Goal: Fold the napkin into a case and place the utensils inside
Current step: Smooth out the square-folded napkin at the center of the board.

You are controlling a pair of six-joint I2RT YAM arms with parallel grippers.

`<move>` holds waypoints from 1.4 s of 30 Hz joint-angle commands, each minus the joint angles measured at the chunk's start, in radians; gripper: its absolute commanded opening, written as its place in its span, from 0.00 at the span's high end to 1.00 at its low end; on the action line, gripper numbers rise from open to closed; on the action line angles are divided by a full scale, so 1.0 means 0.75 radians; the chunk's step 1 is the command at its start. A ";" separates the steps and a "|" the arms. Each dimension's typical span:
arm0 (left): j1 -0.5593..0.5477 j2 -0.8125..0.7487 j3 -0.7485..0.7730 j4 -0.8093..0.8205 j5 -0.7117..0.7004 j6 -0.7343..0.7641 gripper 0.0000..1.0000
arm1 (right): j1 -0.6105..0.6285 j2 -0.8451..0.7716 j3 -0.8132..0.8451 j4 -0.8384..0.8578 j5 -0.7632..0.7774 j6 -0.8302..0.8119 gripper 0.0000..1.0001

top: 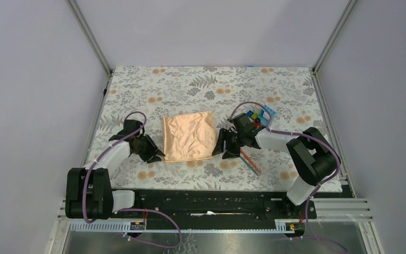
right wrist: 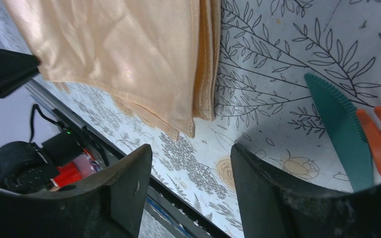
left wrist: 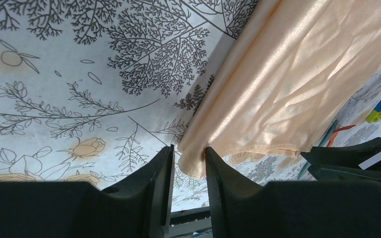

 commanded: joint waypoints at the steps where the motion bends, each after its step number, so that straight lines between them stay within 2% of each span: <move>1: -0.010 0.031 -0.010 0.050 0.025 -0.003 0.67 | -0.002 -0.060 -0.069 0.199 0.026 0.225 0.34; 5: -0.010 0.043 -0.029 0.058 0.024 -0.012 0.85 | -0.002 -0.070 -0.137 0.300 0.051 0.366 0.34; 8: -0.009 0.021 -0.047 0.050 -0.012 -0.045 0.90 | -0.002 -0.074 -0.173 0.361 0.061 0.454 0.36; 11: -0.010 0.003 -0.064 0.046 -0.042 -0.065 1.00 | -0.002 -0.069 -0.209 0.416 0.055 0.530 0.40; 13: -0.010 0.000 -0.068 0.047 -0.046 -0.070 1.00 | 0.000 -0.058 -0.228 0.456 0.050 0.570 0.45; 19: -0.009 0.001 -0.069 0.048 -0.053 -0.070 1.00 | 0.008 -0.003 -0.251 0.549 0.025 0.633 0.52; 28: -0.010 -0.006 -0.068 0.053 -0.040 -0.064 1.00 | 0.035 0.029 -0.255 0.601 0.017 0.691 0.60; 36: -0.009 -0.006 -0.063 0.053 -0.036 -0.060 1.00 | 0.041 0.010 -0.268 0.586 0.032 0.694 0.61; 42: -0.010 -0.015 -0.063 0.052 -0.018 -0.056 1.00 | 0.041 0.037 -0.260 0.634 0.015 0.711 0.79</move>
